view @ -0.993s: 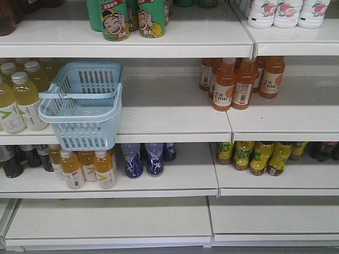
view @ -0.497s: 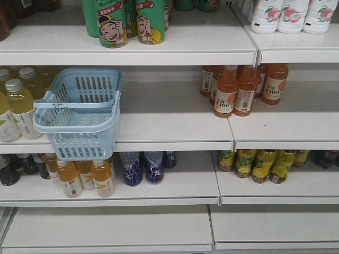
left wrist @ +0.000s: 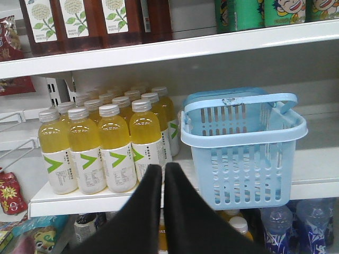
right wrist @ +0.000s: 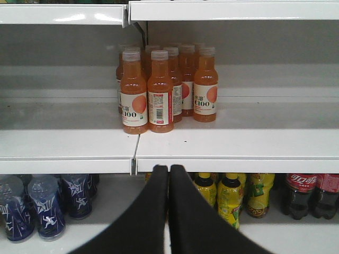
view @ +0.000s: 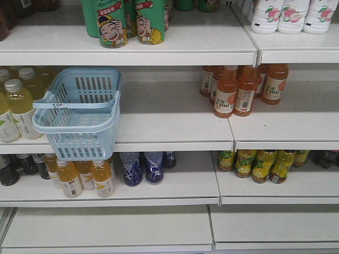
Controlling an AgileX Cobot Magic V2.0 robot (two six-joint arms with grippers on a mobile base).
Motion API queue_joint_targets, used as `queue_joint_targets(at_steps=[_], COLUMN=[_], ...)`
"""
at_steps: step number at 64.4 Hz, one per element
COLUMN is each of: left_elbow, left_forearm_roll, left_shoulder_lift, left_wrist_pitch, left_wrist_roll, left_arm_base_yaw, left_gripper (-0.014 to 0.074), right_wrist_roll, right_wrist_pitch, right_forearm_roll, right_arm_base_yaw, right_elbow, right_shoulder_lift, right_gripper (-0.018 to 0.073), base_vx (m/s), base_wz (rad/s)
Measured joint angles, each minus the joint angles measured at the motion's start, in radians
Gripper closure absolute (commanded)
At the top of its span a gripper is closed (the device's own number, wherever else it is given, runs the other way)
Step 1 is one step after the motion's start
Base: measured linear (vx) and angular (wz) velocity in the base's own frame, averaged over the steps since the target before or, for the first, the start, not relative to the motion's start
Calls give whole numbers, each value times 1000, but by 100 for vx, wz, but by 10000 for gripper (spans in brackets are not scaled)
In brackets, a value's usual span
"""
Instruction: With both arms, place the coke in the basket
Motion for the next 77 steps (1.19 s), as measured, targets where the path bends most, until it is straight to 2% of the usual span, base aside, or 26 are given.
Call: queue_joint_targets(at_steps=[40, 50, 56, 65, 72, 77], left_elbow=[0, -3, -55, -227, -369, -451], left_forearm_roll=[0, -40, -59, -92, -96, -96], left_shoulder_lift=[0, 0, 0, 83, 212, 319], left_wrist_pitch=[-9, -63, -28, 43, 206, 280], left_wrist_roll=[0, -60, -102, -140, -129, -79], left_arm_base_yaw=[0, 0, 0, -1, -1, -1], left_gripper=[603, 603, 603, 603, 603, 603], right_wrist_roll=[0, 0, 0, 0, 0, 0], right_wrist_pitch=[0, 0, 0, 0, 0, 0], right_forearm_roll=[0, 0, 0, 0, 0, 0], right_arm_base_yaw=[0, 0, 0, 0, 0, 0], right_elbow=[0, 0, 0, 0, 0, 0], right_shoulder_lift=[0, 0, 0, 0, 0, 0], right_gripper=[568, 568, 568, 568, 568, 568], base_vx=[0, 0, 0, 0, 0, 0], base_wz=[0, 0, 0, 0, 0, 0])
